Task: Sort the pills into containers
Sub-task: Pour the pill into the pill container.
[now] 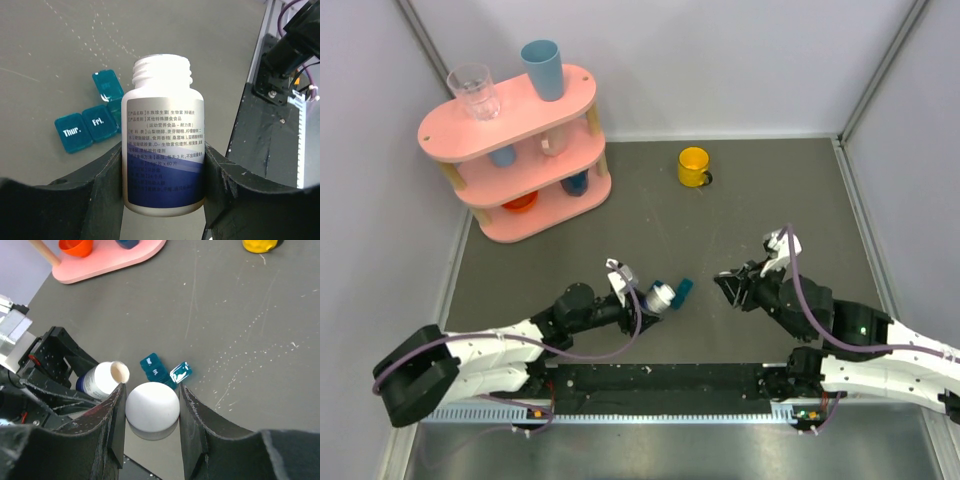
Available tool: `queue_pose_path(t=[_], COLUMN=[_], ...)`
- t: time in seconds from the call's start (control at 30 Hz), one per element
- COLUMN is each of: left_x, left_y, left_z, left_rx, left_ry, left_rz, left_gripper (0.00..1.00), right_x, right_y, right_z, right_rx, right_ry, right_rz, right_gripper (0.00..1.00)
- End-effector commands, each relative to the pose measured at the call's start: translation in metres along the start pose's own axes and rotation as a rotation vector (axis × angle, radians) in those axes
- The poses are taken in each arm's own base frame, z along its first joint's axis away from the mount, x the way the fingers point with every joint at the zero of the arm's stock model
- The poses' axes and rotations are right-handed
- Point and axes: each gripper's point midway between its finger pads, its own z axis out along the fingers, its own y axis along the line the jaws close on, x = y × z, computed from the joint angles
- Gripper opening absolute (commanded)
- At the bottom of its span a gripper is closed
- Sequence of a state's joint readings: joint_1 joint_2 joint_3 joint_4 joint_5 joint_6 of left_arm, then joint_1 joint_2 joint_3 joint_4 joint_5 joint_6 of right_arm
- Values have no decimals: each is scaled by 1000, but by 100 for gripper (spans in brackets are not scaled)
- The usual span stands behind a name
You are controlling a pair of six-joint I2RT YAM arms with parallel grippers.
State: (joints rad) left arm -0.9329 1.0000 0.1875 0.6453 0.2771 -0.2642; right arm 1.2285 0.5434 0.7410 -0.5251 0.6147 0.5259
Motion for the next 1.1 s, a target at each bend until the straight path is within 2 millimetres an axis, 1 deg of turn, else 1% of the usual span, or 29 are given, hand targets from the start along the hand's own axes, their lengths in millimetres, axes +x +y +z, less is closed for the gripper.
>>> queue_pose_path(t=[0.0, 0.07, 0.1, 0.17, 0.27, 0.37, 0.4, 0.43, 0.47, 0.53, 0.73, 0.9, 1.03, 1.07], left_x=[-20, -10, -10, -3, -2, 1, -1, 5, 4, 10, 18, 26, 27, 30], left_y=[-11, -9, -10, -11, -10, -2, -1, 3, 7, 12, 22, 25, 26, 27], left_z=[15, 20, 24, 28, 31, 33, 34, 34, 35, 34, 32, 32, 35, 34], left_rx=[80, 88, 93, 116, 115, 76, 65, 46, 22, -7, -56, -68, -73, -77], left_ry=[-36, 16, 32, 64, 74, 90, 90, 117, 117, 145, 175, 207, 225, 239], left_rz=[20, 17, 15, 16, 16, 14, 13, 5, 6, -2, -7, -17, -20, -23], left_gripper=[0, 0, 0, 0, 0, 0, 0, 0, 0, 0, 0, 0, 0, 0], right_x=[-1, 0, 1, 2, 4, 5, 6, 7, 7, 10, 14, 16, 20, 21], right_y=[-14, -16, -18, -19, -22, -25, -24, -25, -25, -26, -28, -29, -30, -30], right_z=[4, 4, 4, 4, 2, 1, 1, 2, 2, 3, 4, 5, 5, 5], right_rx=[81, 89, 95, 93, 95, 96, 94, 96, 98, 102, 109, 111, 113, 112], right_ry=[-33, -38, -39, -43, -48, -52, -50, -49, -48, -42, -37, -33, -27, -25], right_rz=[2, -2, -2, 8, 13, 10, 9, 9, 8, 7, 11, 7, 6, 3], right_gripper=[0, 0, 0, 0, 0, 0, 0, 0, 0, 0, 0, 0, 0, 0])
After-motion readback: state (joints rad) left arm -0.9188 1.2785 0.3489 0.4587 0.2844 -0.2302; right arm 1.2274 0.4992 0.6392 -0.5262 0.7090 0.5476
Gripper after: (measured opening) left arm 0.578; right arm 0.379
